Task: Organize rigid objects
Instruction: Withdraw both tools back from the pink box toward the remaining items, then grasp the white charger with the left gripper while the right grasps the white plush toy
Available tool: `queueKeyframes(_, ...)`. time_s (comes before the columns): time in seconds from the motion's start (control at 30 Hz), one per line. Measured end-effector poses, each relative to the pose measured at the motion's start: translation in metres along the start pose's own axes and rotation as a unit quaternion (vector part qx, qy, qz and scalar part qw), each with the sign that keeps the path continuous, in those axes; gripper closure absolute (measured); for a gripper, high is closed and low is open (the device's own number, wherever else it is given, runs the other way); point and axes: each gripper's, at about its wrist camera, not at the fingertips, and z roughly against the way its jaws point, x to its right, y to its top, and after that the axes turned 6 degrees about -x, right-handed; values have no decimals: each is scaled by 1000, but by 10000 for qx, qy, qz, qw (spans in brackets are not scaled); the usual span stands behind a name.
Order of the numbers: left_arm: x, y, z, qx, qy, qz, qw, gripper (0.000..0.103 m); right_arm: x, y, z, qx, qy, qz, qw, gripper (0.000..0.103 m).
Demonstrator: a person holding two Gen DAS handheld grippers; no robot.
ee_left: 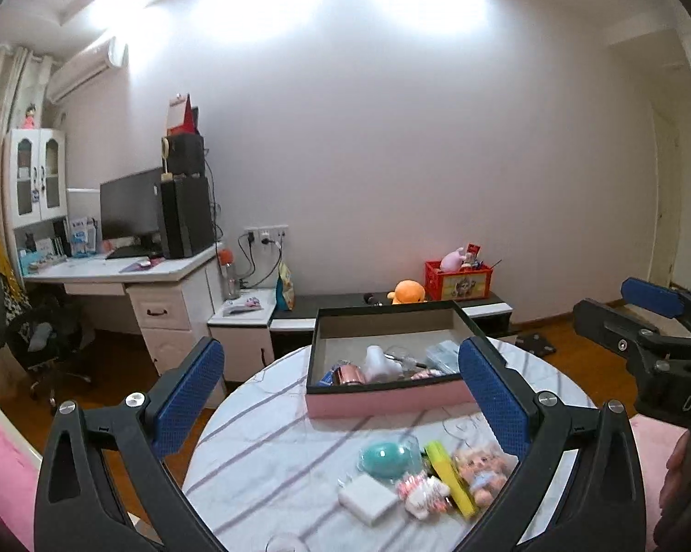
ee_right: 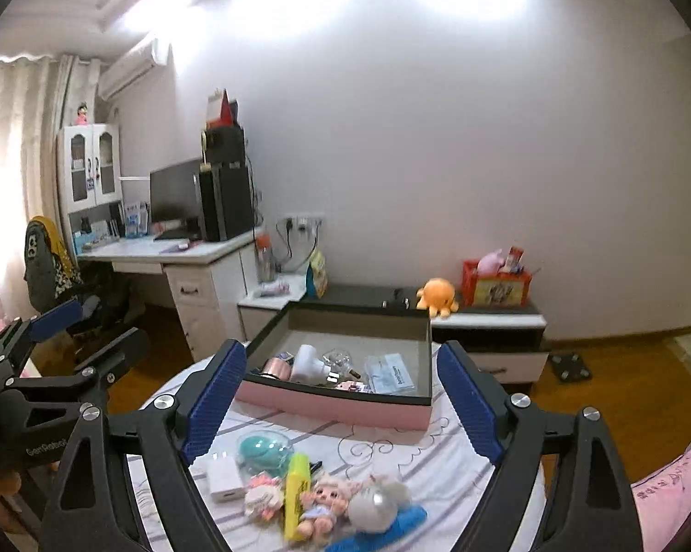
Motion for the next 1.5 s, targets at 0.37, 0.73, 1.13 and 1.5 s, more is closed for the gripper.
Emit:
queueKeyframes(0.37, 1, -29, 59, 293, 51, 169, 9994, 0, -15, -42, 60, 522, -358, -81, 9980, 16)
queueKeyframes(0.73, 3, -34, 62, 247, 69, 144, 9996, 0, -19, -51, 74, 638, -556, -43, 9964, 16)
queueKeyframes(1.13, -7, -62, 24, -446, 34, 129, 9989, 0, 1, -71, 50, 113, -735, -199, 9970, 16)
queueKeyframes(1.5, -18, -111, -43, -1685, -115, 242, 9853, 0, 33, -122, -56, -1502, -730, -401, 9851, 16)
